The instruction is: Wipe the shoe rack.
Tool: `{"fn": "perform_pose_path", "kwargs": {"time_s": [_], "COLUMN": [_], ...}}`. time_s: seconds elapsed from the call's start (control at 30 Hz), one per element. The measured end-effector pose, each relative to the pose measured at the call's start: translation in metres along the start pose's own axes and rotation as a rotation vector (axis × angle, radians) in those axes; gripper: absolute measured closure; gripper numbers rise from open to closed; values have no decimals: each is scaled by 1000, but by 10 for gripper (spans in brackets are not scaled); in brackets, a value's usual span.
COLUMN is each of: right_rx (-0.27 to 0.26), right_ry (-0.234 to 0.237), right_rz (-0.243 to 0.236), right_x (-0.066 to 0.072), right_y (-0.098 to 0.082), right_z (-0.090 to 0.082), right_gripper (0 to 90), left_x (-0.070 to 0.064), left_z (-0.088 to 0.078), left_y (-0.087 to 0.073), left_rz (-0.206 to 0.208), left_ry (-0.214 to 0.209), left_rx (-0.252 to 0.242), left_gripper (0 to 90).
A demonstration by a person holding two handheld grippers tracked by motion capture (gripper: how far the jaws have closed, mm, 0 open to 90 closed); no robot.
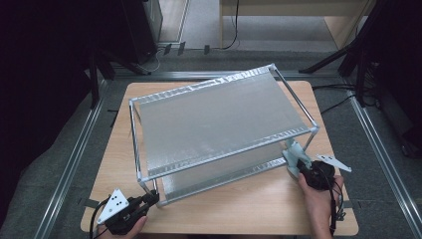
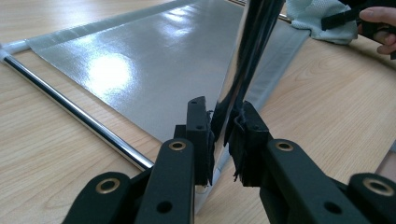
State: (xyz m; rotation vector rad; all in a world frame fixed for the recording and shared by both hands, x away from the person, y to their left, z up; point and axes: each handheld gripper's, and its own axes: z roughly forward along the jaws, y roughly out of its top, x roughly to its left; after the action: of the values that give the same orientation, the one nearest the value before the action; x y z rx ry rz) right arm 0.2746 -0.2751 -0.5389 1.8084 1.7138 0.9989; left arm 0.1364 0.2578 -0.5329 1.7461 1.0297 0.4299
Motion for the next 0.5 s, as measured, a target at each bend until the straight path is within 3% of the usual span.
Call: {"fn": "perform_pose_path", "kwargs": {"time_s": [0.07,0.17,0.3,0.37,0.43,0.5], "right_rx": [-21,-103,-254,-294,-294,-252], "right_ry": [-10,6,6,-36,-60,-22], "right_rz": [2,2,-44,-84,-121,-143], "right_x": [1,5,16,21,25,30], "right_y": [1,11,25,25,20,16], "right_z": [-4,-23,-53,-58,-55,-46], "right_gripper": [801,800,800,802,810,815], "left_x": [0,1,0,0,1,2], "left_z": [0,0,0,0,0,0], "left_y": [0,0,0,0,0,0], "left_rz": [2,9,7,8,11,7], "left_ry": [-3,-4,-2,-2,-6,-17], "left_rx": [1,0,2,3,0,-5], "left_gripper": [790,790,790,790,790,782]}}
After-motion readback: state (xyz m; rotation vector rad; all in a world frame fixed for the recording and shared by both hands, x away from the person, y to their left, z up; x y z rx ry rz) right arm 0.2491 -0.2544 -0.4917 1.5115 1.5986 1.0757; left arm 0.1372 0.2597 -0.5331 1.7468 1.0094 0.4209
